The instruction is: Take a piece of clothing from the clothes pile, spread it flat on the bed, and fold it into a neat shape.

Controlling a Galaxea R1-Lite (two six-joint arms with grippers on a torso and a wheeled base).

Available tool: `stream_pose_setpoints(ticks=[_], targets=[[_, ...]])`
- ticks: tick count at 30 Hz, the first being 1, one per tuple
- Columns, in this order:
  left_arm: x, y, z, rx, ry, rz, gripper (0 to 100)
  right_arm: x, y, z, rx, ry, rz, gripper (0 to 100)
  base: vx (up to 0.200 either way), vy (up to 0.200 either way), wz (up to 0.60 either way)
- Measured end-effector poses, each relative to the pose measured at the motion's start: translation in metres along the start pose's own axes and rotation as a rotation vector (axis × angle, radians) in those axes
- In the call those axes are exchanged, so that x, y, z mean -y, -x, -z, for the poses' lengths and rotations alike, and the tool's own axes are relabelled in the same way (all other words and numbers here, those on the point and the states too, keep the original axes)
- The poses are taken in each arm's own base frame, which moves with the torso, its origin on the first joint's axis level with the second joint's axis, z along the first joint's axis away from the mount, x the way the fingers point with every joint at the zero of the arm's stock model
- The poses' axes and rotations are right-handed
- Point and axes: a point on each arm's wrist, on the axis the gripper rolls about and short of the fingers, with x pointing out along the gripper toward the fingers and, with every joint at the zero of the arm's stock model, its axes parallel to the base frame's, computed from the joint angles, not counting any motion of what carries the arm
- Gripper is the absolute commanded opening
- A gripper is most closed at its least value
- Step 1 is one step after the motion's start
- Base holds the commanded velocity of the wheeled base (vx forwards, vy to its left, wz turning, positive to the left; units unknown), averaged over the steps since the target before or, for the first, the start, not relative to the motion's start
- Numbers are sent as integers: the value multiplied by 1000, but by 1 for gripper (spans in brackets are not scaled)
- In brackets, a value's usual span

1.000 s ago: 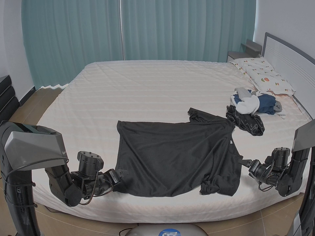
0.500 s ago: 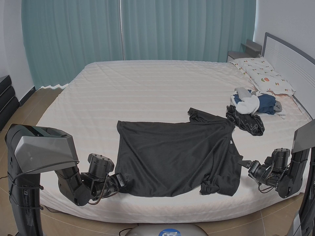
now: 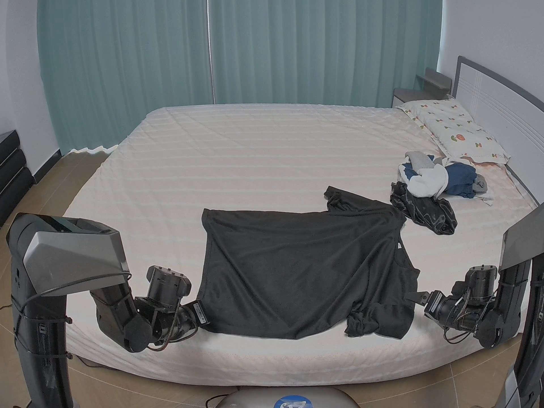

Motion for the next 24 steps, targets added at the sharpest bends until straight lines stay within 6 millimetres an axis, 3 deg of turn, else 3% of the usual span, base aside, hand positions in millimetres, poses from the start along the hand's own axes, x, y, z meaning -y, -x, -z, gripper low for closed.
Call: stream_pose_setpoints(ticks=[11,12,19,24], targets=[[-16,8,-22,55,64,-29,0,4,-12,9,-11,17,-10,100,0,0,0],[-17,8,-23,58,69,-30,0,4,-13,9,-9,17,-11,0,0,0,0],[-25,7,-36,90,108,-40,0,5,-29,5,12,22,-23,0,0,0,0],[-28,5,-46,121,173,-34,0,5,-44,-8,72,30,-39,0,0,0,0]])
